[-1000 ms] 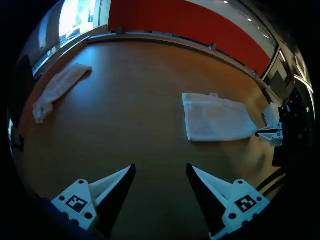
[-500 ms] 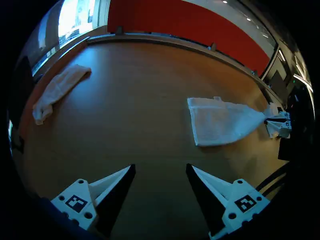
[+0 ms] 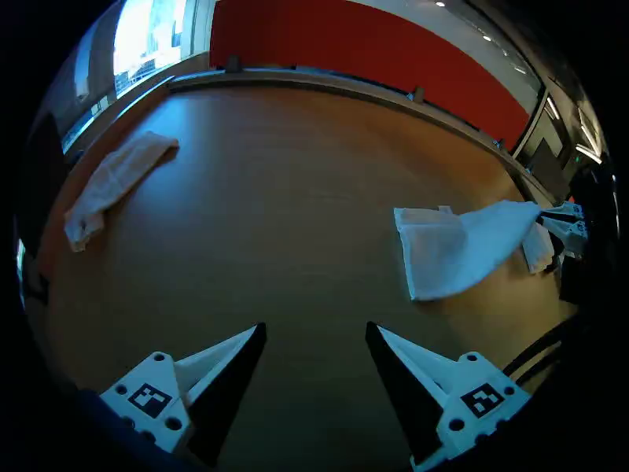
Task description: Fold towel
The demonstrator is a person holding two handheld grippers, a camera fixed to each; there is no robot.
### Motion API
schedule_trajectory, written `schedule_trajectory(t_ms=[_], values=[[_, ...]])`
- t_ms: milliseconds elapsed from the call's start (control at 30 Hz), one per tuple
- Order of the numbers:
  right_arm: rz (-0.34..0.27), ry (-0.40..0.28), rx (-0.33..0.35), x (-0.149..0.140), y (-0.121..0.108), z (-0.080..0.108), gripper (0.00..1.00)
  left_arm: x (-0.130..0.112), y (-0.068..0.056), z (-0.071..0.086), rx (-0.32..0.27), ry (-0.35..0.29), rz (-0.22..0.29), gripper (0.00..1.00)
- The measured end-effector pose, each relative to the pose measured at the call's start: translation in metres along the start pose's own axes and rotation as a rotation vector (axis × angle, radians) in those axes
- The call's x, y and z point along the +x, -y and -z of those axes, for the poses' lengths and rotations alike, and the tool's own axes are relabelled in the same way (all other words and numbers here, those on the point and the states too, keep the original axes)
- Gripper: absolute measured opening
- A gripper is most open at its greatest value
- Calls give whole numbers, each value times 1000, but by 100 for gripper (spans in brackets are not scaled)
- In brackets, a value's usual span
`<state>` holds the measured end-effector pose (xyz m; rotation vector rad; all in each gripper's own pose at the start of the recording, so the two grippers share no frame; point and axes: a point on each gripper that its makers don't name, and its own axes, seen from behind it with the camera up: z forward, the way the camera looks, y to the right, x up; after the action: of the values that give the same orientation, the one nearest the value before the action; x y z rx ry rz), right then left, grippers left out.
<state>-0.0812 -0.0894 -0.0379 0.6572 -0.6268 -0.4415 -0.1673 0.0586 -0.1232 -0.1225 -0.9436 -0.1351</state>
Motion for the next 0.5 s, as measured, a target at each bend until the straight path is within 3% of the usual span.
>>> schedule_trajectory(t_ms=[500], values=[[20,-20,-10,14,-9,10,6,4,-4,-1,-4,-3,-4,94]])
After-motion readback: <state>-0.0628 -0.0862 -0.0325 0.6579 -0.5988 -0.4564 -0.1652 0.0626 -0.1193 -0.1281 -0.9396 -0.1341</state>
